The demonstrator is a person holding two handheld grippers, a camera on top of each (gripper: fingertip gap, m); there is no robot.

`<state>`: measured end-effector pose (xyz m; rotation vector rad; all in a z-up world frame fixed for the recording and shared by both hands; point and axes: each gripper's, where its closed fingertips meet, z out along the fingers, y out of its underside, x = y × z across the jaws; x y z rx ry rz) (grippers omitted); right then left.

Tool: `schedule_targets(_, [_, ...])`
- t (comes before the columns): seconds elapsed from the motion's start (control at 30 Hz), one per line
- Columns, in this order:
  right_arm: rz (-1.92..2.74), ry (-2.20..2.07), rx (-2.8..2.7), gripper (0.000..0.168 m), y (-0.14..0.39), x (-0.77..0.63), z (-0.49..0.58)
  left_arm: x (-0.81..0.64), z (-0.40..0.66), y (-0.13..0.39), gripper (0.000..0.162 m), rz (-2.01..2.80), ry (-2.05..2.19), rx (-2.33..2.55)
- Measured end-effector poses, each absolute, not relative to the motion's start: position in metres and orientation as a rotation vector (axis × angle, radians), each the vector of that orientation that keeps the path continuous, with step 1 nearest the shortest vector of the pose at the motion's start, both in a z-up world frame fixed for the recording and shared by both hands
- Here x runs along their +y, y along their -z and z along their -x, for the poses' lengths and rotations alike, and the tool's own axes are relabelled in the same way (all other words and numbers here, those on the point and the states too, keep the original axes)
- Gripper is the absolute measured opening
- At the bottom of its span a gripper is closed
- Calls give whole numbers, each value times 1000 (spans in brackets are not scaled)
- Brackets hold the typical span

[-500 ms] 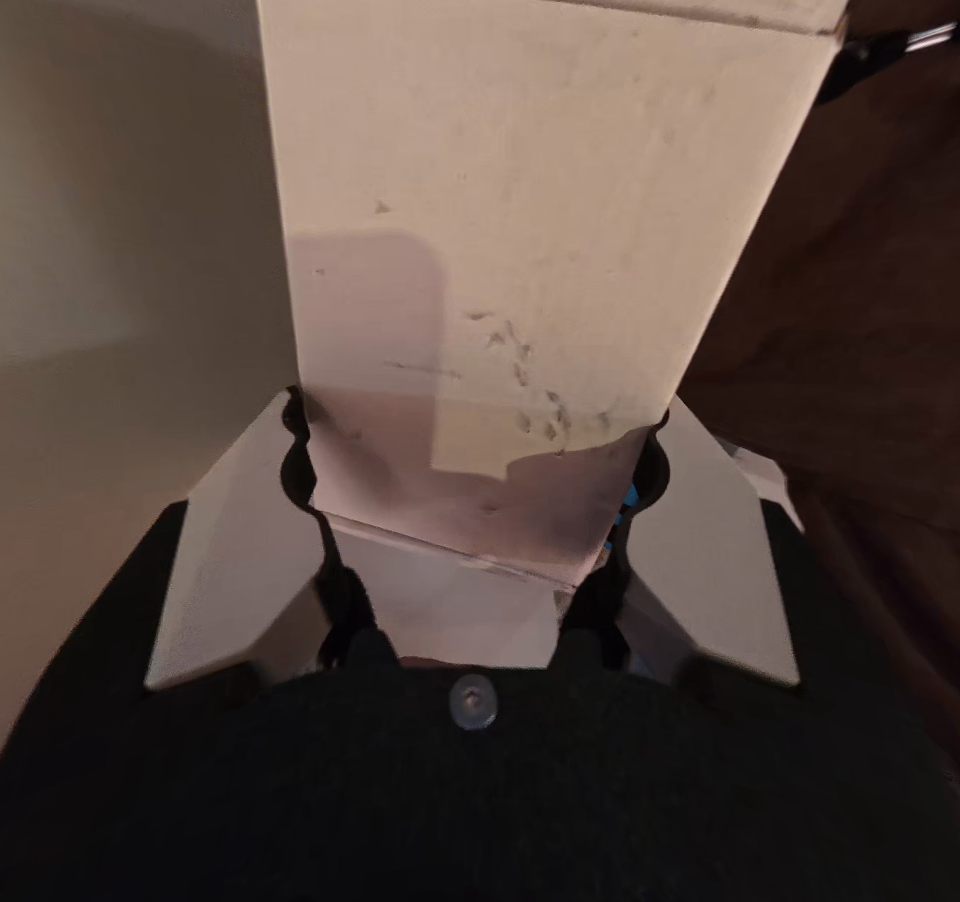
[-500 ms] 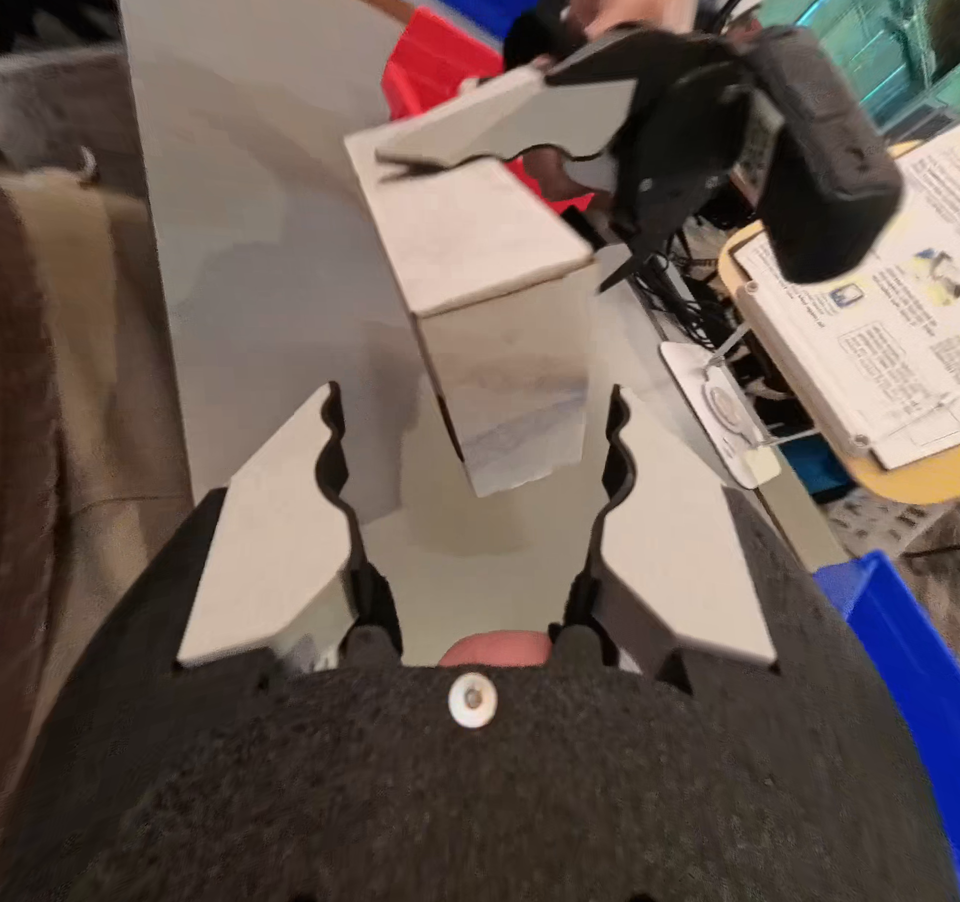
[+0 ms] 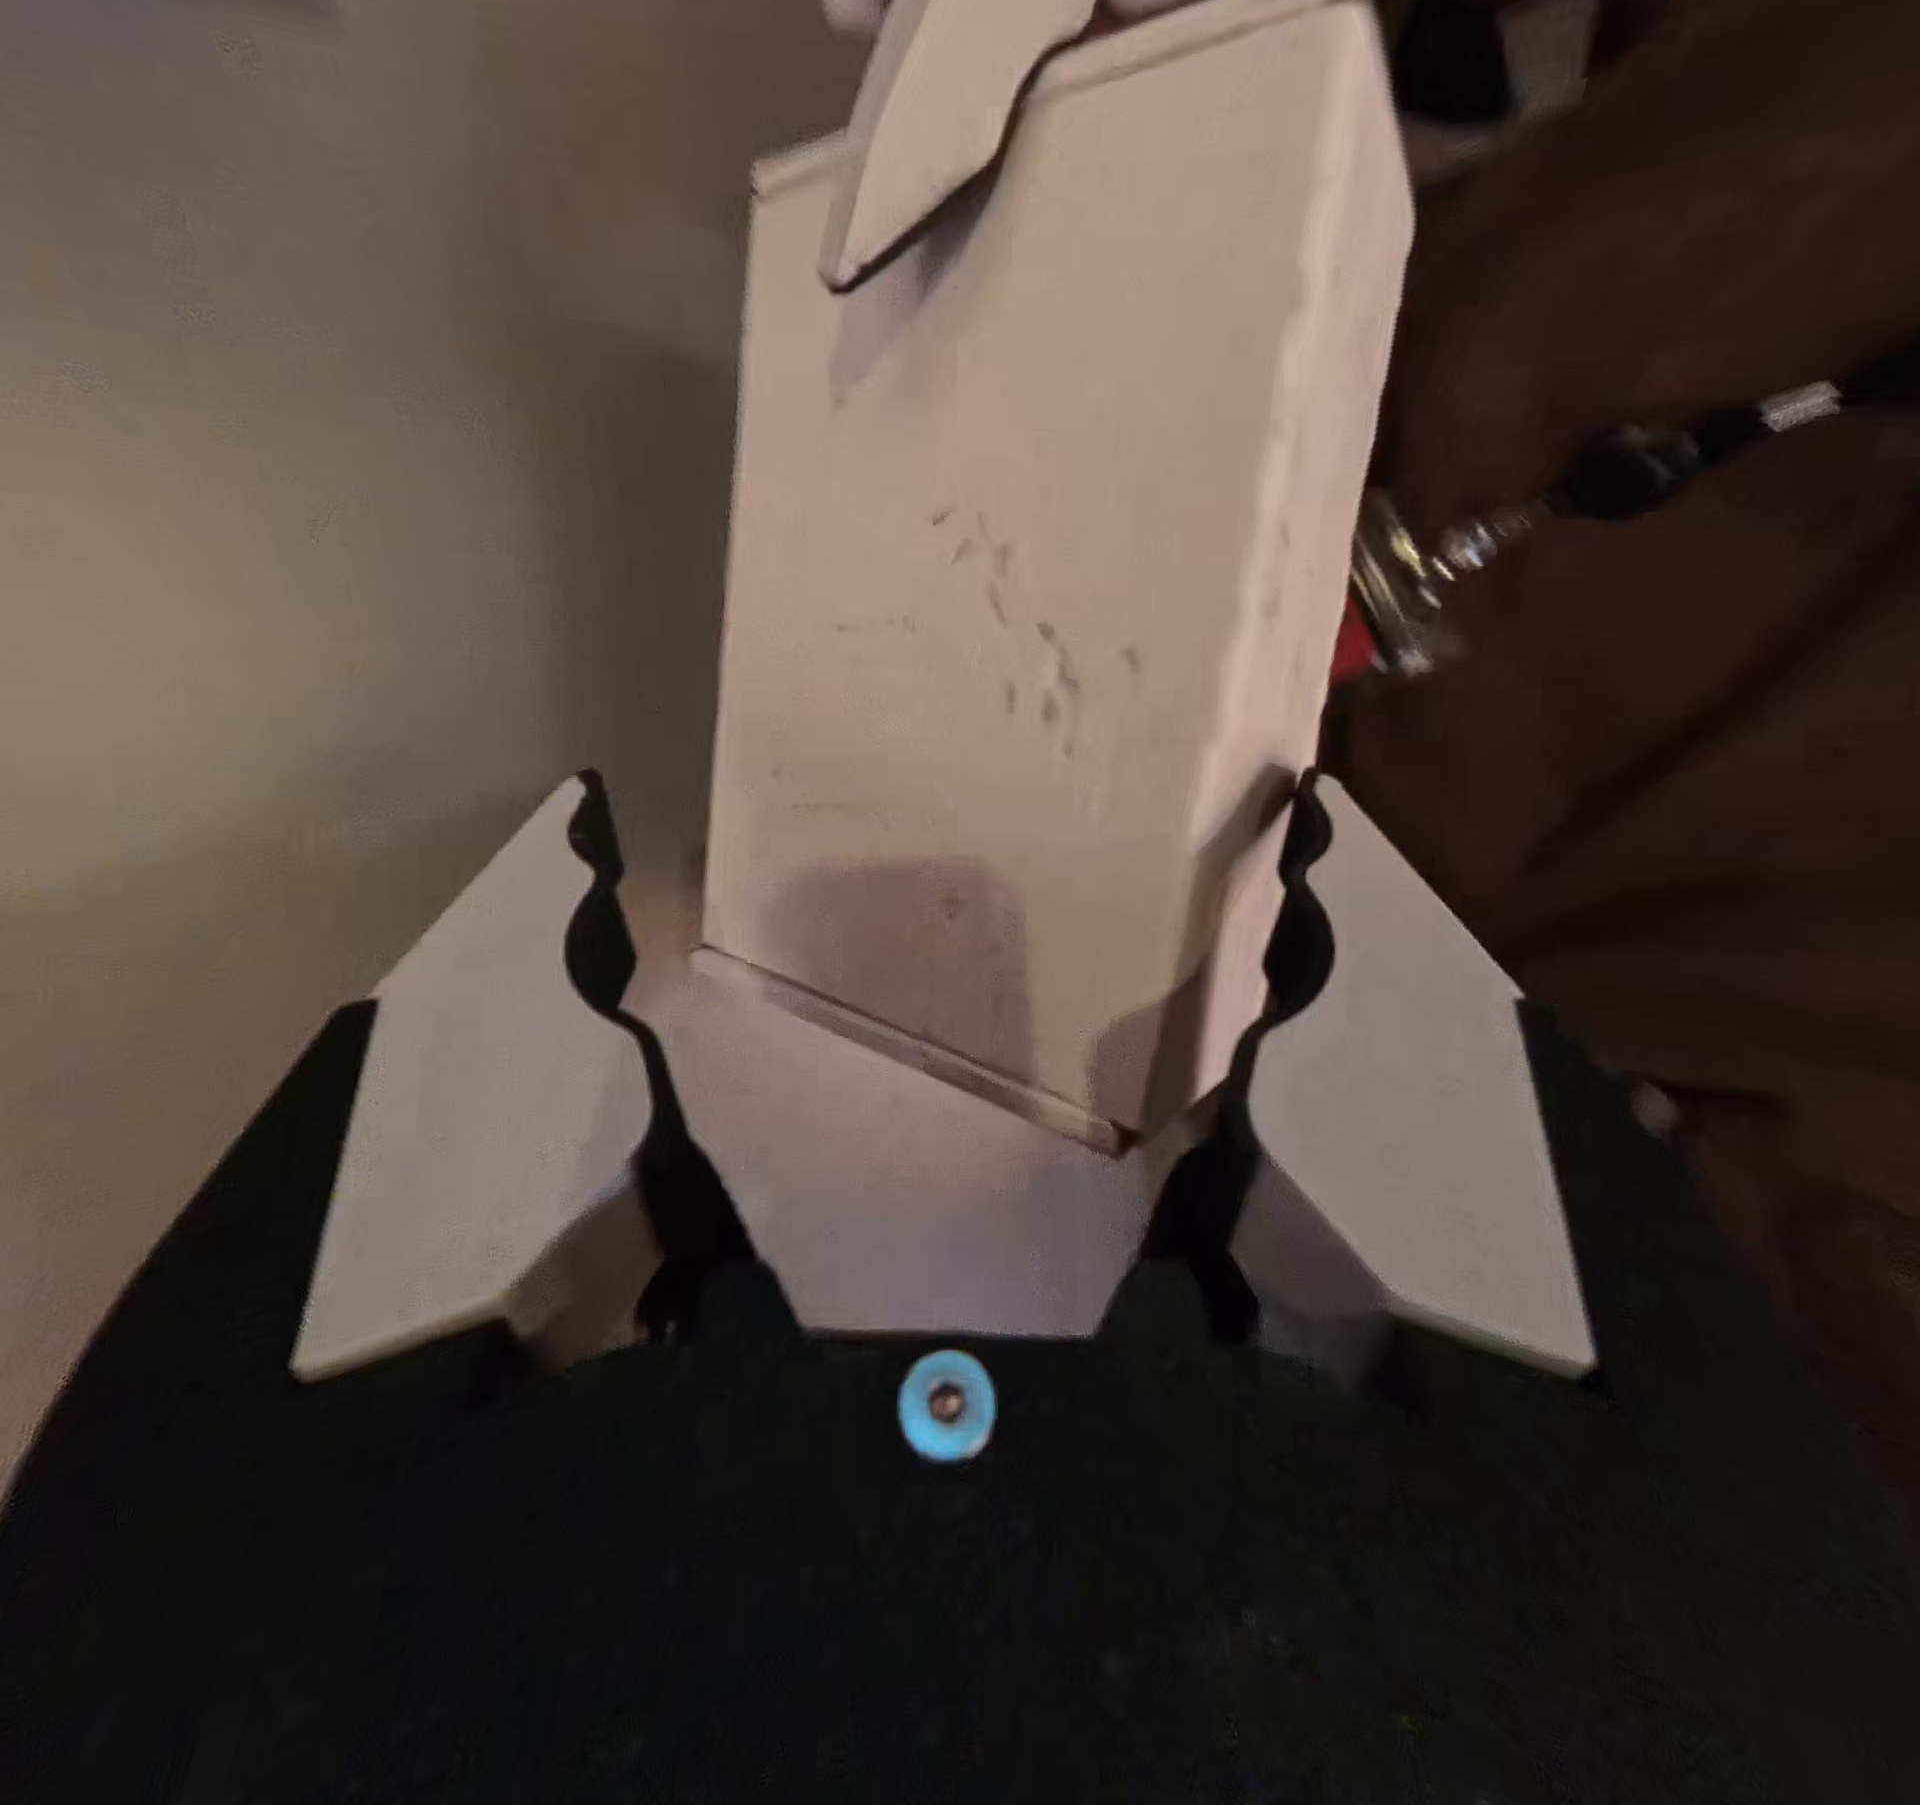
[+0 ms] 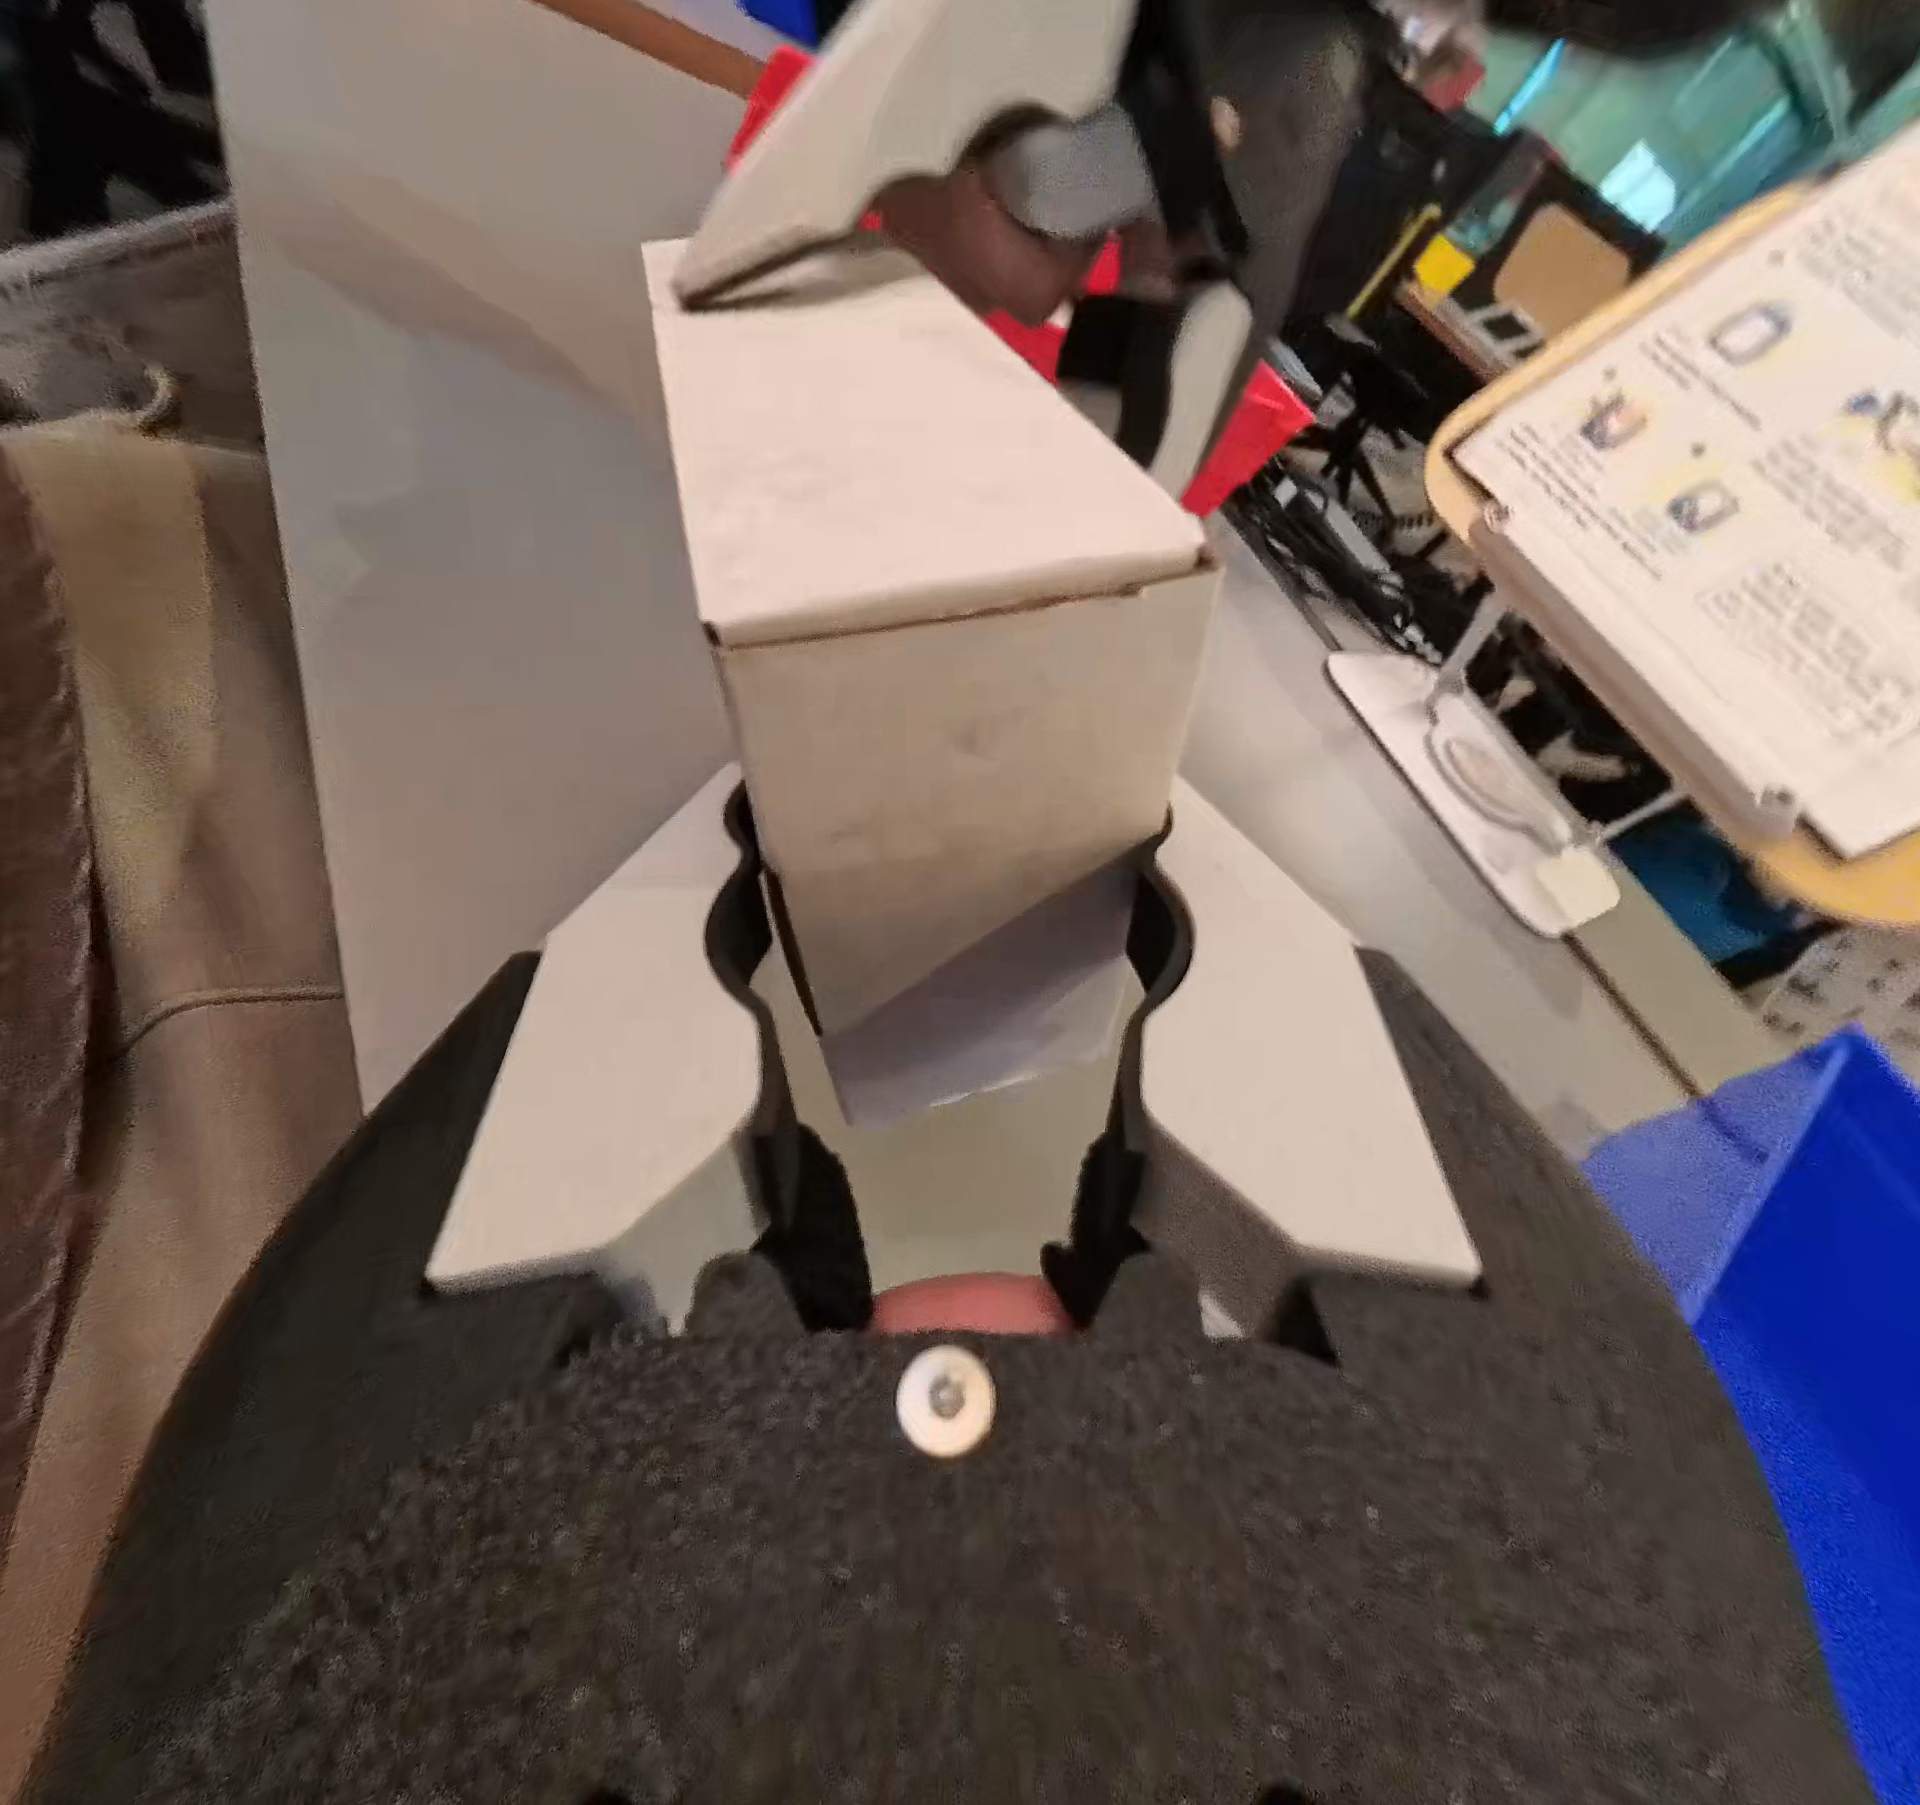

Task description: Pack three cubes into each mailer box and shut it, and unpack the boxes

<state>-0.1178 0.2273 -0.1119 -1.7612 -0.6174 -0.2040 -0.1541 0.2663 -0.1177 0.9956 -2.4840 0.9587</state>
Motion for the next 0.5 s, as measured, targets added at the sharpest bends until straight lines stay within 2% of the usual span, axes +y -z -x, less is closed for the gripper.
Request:
schedule_targets(0.13, [1804, 27, -389, 69, 114, 228, 90, 278, 125, 93, 119, -1221, -1462, -2608])
schedule_targets(0.3, [1856, -296, -142, 69, 127, 246, 76, 289, 132, 90, 119, -1462, -1869, -2622])
schedule_targets(0.37, [1827, -416, -126, 69, 123, 254, 83, 293, 133, 97, 122, -1513, -1941, -2702])
schedule_targets(0.43, [1820, -451, -154, 69, 120, 260, 86, 298, 133, 110, 124, -1584, -1842, -2787])
schedule_targets(0.5, [1838, -461, -202, 69, 122, 264, 89, 305, 131, 115, 128, -1705, -1833, -2677])
